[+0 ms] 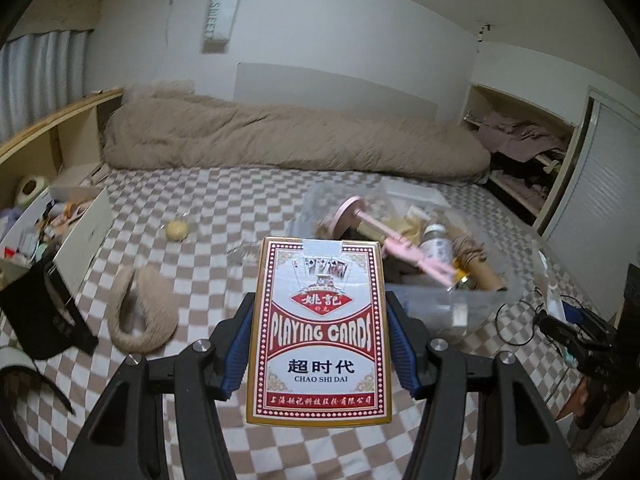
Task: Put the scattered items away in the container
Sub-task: 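Lift the card box and swab bag and carry both toward the clear box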
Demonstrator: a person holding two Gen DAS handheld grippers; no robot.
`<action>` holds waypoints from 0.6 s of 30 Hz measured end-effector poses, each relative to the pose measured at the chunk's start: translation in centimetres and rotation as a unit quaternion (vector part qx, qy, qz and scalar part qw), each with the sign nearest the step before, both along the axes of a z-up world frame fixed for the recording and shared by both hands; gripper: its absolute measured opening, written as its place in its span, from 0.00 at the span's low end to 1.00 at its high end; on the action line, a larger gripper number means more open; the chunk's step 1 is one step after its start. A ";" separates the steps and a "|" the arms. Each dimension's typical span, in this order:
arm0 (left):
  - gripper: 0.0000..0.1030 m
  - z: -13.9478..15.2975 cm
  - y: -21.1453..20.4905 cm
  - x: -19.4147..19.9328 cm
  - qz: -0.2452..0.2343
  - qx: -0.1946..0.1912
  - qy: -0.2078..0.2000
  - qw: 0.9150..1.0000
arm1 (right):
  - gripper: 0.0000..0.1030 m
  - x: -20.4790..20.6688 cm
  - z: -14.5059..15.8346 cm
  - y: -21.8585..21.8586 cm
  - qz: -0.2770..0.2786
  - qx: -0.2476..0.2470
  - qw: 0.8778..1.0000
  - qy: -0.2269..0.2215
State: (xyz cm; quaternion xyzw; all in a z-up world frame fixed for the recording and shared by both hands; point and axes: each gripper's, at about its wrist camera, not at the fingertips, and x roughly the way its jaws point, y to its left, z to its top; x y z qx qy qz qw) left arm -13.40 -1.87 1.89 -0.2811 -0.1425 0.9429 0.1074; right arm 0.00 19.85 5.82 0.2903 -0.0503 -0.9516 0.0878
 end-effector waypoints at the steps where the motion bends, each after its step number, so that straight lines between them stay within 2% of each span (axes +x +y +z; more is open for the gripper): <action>1: 0.58 0.4 0.3 -0.5 -0.003 0.000 0.002 1.000 | 0.71 -0.3 0.4 0.6 -0.005 -0.004 1.000 0.003; 9: 0.58 2.2 3.3 -5.3 -0.029 0.001 0.008 1.000 | 0.71 -2.5 2.7 5.5 -0.045 -0.050 0.997 0.026; 13: 0.58 2.5 4.9 -7.8 -0.033 -0.004 0.010 0.999 | 0.71 -4.0 2.8 6.7 -0.056 -0.067 0.996 0.029; 18: 0.58 2.1 6.2 -10.9 -0.037 0.011 0.000 0.999 | 0.71 -5.9 2.5 7.2 -0.058 -0.081 0.995 0.022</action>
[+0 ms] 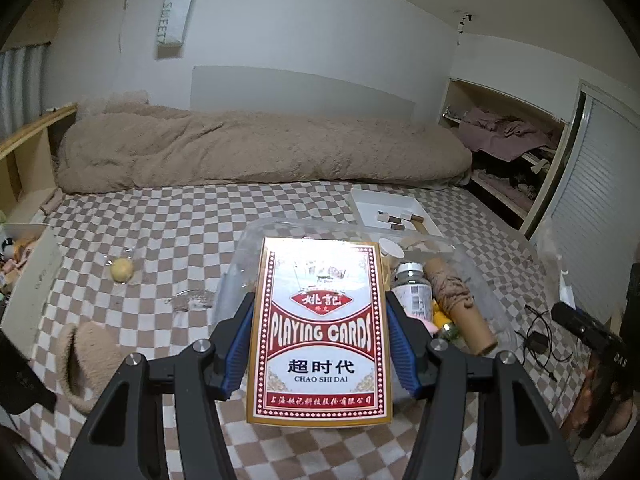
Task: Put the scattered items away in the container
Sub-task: 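Lift the card box and swab bag and carry both toward the clear box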
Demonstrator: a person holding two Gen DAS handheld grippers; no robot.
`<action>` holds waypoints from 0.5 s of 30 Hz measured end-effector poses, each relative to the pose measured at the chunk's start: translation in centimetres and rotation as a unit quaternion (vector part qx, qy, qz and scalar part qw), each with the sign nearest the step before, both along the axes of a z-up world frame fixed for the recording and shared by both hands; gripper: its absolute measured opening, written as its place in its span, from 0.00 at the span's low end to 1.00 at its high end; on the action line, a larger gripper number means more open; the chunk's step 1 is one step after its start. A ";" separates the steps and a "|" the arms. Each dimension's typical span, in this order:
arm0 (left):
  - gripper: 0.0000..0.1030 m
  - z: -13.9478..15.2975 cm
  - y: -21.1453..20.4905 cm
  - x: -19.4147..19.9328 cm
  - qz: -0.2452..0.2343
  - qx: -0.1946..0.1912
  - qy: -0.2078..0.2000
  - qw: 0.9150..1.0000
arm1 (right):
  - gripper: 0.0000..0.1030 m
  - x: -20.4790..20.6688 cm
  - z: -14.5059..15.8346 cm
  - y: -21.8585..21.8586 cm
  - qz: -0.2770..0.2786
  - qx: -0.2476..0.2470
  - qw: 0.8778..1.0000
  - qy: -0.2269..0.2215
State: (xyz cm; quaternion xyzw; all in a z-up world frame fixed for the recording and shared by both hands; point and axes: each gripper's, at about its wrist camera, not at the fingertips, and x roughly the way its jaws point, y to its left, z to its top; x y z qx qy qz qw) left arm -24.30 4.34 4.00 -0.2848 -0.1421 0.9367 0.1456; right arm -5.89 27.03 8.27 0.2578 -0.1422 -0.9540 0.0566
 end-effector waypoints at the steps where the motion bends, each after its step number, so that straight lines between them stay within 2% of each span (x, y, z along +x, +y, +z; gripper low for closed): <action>1: 0.58 -0.1 0.2 -0.5 0.000 0.003 -0.004 1.000 | 0.71 -0.3 -0.1 0.1 0.000 -0.003 1.000 -0.003; 8: 0.58 -1.1 0.9 -3.8 0.009 -0.002 -0.039 0.999 | 0.71 -2.8 0.2 0.3 0.003 -0.013 1.000 -0.029; 15: 0.58 -2.4 1.2 -5.8 -0.004 -0.020 -0.046 0.999 | 0.71 -5.2 1.0 0.4 -0.005 -0.016 0.999 -0.044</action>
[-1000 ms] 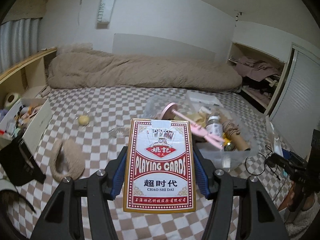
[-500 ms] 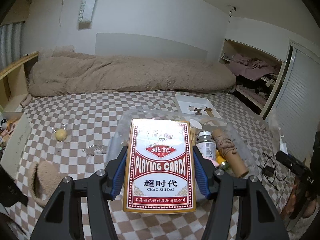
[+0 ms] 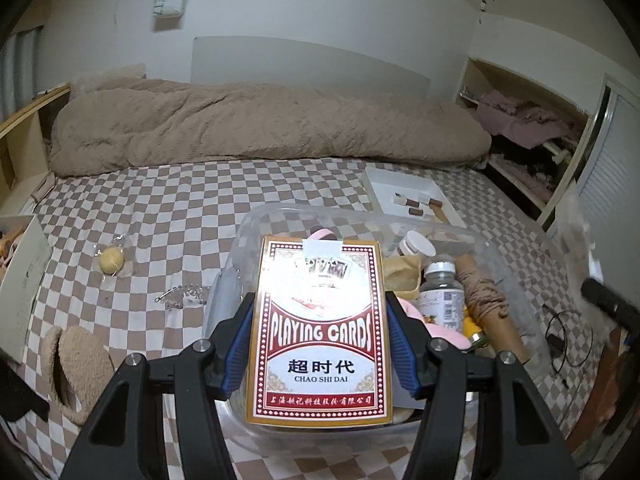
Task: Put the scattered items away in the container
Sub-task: 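Lift the card box and swab bag and carry both toward the clear box, then lower the card box into the clear box and open the left tool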
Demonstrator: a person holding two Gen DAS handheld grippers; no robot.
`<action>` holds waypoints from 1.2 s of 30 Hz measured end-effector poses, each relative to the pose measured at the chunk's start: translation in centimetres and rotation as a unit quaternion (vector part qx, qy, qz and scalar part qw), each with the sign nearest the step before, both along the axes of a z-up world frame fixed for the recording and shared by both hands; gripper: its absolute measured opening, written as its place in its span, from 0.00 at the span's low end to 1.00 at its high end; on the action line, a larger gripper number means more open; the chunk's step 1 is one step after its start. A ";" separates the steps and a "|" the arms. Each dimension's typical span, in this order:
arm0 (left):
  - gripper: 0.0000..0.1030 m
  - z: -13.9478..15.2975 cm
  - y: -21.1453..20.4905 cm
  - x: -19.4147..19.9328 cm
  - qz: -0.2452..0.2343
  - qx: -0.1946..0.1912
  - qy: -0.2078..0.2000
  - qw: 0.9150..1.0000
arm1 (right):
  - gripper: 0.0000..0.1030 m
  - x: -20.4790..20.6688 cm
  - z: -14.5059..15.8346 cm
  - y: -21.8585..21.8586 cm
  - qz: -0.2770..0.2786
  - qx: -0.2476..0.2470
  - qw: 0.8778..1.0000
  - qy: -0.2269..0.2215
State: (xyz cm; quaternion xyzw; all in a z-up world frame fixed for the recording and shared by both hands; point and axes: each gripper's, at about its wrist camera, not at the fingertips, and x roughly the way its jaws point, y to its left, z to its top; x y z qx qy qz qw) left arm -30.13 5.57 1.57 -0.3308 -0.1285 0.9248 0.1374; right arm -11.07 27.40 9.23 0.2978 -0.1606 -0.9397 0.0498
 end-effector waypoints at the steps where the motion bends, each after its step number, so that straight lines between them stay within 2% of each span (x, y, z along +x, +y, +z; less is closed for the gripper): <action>1: 0.58 -0.3 0.0 -0.2 -0.006 -0.005 0.000 1.000 | 0.71 -0.2 0.0 -0.1 -0.002 0.002 1.000 -0.002; 14: 0.58 -2.4 1.1 -0.4 -0.084 -0.024 -0.004 0.996 | 0.71 -3.2 -1.4 -1.6 -0.007 -0.007 0.999 -0.052; 15: 0.59 -2.6 0.9 -0.6 -0.083 -0.023 -0.006 0.996 | 0.71 -3.3 -1.3 -1.6 -0.008 -0.010 0.999 -0.053; 16: 0.66 -2.6 0.4 -1.0 -0.075 -0.018 -0.005 0.997 | 0.71 -3.5 -1.1 -1.6 -0.009 -0.013 0.998 -0.053; 17: 0.78 -2.7 -0.2 -1.2 -0.063 -0.010 -0.003 0.998 | 0.71 -3.6 -0.9 -1.4 -0.011 -0.018 0.998 -0.053; 18: 0.82 -2.7 -0.8 -1.3 -0.054 0.000 -0.004 0.999 | 0.71 -3.8 -0.8 -1.2 -0.013 -0.027 0.998 -0.053; 20: 0.82 -2.7 -2.0 -1.5 -0.048 0.023 -0.004 0.999 | 0.71 -4.0 -0.6 -0.7 -0.018 -0.044 0.997 -0.054; 24: 0.82 -2.5 -3.0 -1.9 -0.045 0.030 0.001 0.999 | 0.71 -4.5 -1.1 -0.7 -0.023 -0.063 0.995 -0.069; 31: 0.82 -2.8 -3.3 -2.3 -0.058 0.027 0.002 0.998 | 0.72 -5.8 -5.2 -1.4 -0.044 -0.099 0.984 -0.142; 33: 0.82 -3.0 -3.5 -2.2 -0.063 0.027 0.002 0.998 | 0.77 -6.0 -6.5 -1.7 -0.067 -0.077 0.979 -0.175; 34: 0.82 -3.1 -3.7 -2.2 -0.065 0.026 0.002 0.998 | 0.84 -6.1 -6.9 -2.0 -0.081 -0.050 0.976 -0.194; 36: 0.82 -3.2 -3.9 -2.2 -0.065 0.027 0.002 0.998 | 0.89 -5.9 -7.3 -3.1 -0.097 0.019 0.971 -0.218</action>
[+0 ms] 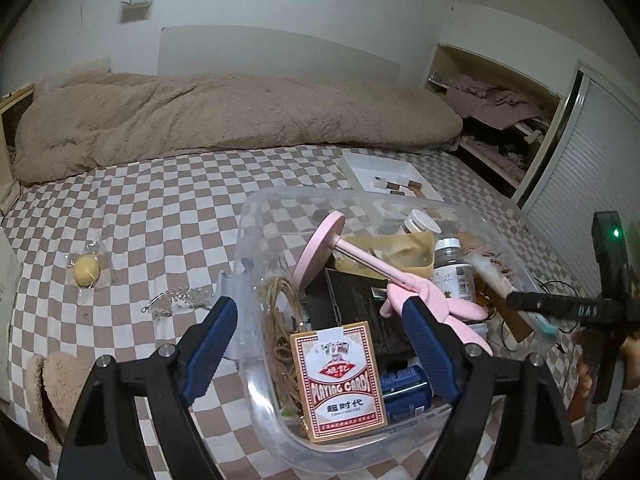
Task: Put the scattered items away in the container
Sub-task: 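Lower the card box into the clear box and open the left tool, then lower the swab bag into the clear box and open the right tool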
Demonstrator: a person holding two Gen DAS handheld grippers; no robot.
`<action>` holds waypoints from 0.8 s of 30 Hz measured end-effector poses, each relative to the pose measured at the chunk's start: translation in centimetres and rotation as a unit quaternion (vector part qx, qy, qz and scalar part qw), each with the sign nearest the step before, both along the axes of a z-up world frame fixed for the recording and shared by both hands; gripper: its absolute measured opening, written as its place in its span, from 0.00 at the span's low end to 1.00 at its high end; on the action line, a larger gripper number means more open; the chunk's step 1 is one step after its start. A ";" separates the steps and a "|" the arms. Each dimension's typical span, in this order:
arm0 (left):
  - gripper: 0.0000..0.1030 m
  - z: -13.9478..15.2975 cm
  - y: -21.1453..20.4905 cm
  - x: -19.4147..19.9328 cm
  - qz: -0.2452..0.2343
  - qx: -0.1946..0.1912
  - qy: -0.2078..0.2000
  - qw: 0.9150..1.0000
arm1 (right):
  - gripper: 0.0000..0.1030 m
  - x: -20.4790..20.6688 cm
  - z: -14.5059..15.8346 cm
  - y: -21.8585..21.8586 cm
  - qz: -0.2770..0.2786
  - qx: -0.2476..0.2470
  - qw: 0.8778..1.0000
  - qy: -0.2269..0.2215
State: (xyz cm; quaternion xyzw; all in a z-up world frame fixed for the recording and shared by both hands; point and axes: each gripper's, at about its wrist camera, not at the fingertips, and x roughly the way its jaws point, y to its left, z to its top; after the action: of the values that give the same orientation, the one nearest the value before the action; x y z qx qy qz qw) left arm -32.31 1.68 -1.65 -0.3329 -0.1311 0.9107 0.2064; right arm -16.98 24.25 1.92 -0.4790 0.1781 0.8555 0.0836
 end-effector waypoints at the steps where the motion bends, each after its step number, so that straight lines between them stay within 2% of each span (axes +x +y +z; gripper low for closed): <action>1: 0.82 0.0 -0.1 0.0 0.000 0.002 -0.001 1.000 | 0.90 0.1 0.0 -0.3 0.003 0.008 1.000 -0.002; 8: 0.82 0.1 -0.9 -0.5 0.004 0.015 0.002 1.000 | 0.90 0.9 2.5 0.3 -0.006 -0.047 0.998 0.030; 12: 0.82 0.2 -0.9 -0.5 0.005 0.014 0.002 1.000 | 0.90 0.8 2.8 0.5 -0.013 -0.095 0.995 0.010; 16: 0.82 0.2 -1.1 -0.6 0.006 0.015 0.002 1.000 | 0.92 0.8 2.5 0.0 -0.008 -0.093 0.996 -0.013; 21: 0.82 0.4 -1.3 -0.3 0.008 0.021 0.002 1.000 | 0.93 -0.6 -0.1 0.3 -0.015 -0.089 0.995 -0.042; 24: 0.82 0.6 -1.2 0.2 0.006 0.017 0.006 1.000 | 0.93 -0.7 -0.5 0.2 -0.020 -0.093 0.995 -0.042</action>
State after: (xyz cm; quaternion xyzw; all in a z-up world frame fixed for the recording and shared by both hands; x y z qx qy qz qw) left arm -32.13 0.43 -1.04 -0.3232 -0.1472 0.9114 0.2077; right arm -17.72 24.47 1.41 -0.5168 0.2627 0.8124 0.0629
